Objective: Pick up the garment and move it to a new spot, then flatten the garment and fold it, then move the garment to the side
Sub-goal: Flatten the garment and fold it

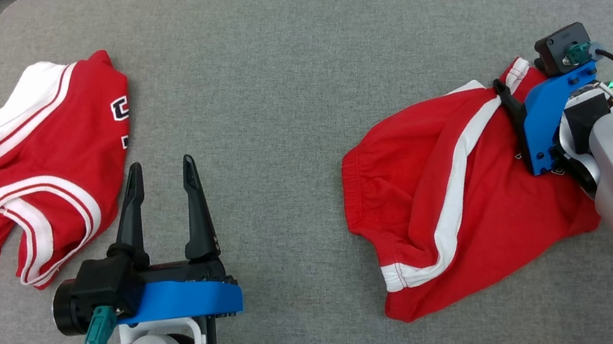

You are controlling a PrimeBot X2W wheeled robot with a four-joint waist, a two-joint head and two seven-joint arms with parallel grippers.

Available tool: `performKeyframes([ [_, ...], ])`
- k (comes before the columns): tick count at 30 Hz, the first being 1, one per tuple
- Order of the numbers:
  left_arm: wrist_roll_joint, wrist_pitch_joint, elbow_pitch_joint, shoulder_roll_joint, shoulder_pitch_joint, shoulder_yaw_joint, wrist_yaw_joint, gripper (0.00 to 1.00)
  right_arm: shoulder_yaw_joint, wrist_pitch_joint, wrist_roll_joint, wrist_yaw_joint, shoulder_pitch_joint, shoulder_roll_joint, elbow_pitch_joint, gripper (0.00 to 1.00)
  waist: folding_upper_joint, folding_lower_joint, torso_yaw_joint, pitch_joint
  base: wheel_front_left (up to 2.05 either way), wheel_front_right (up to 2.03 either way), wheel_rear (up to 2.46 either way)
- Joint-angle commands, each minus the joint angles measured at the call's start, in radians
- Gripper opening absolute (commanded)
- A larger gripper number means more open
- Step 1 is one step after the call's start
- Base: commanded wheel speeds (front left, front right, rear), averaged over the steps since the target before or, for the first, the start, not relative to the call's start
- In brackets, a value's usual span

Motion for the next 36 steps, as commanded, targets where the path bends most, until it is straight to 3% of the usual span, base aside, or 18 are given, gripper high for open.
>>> performKeyframes([
  [1, -0.004, -0.003, 0.0, -0.001, -0.009, 0.005, 0.005, 1.0, 0.003, 0.01, 0.008, 0.0, 0.002, 0.003, 0.022, 1.0, 0.0, -0.0001, -0.001, -0.002, 0.0, 0.0, 0.0],
  [4, -0.004, -0.003, 0.004, -0.001, -0.005, 0.003, 0.003, 1.0, 0.011, 0.008, 0.018, 0.0, -0.007, 0.005, 0.059, 0.0, 0.0, -0.0001, -0.005, -0.007, 0.0, 0.0, 0.0],
  [16, 0.001, -0.003, 0.01, -0.001, 0.009, 0.021, 0.006, 1.0, -0.024, -0.211, 0.033, 0.0, -0.102, 0.026, 0.055, 0.0, 0.0, -0.0001, -0.05, -0.043, 0.0, 0.0, 0.0],
  [23, 0.02, -0.003, 0.011, -0.001, 0.052, 0.053, -0.005, 1.0, -0.032, -0.297, 0.073, 0.0, -0.023, 0.061, 0.021, 0.0, 0.0, -0.0001, -0.13, -0.1, 0.0, 0.0, 0.0],
  [27, 0.036, -0.003, 0.01, -0.001, 0.079, 0.076, -0.01, 1.0, -0.022, -0.309, 0.106, 0.0, 0.07, 0.076, -0.065, 0.0, 0.0, -0.0001, -0.185, -0.133, 0.0, 0.0, 0.0],
  [35, 0.055, -0.003, 0.003, -0.001, 0.12, 0.107, -0.015, 1.0, -0.045, -0.31, 0.173, 0.0, 0.399, 0.064, -0.416, 0.0, 0.0, -0.0001, -0.258, -0.17, 0.0, 0.0, 0.0],
  [36, 0.055, -0.003, 0.003, -0.001, 0.12, 0.107, -0.015, 1.0, -0.045, -0.31, 0.173, 0.0, 0.399, 0.064, -0.416, 0.0, 0.0, -0.0001, -0.258, -0.17, 0.0, 0.0, 0.0],
])
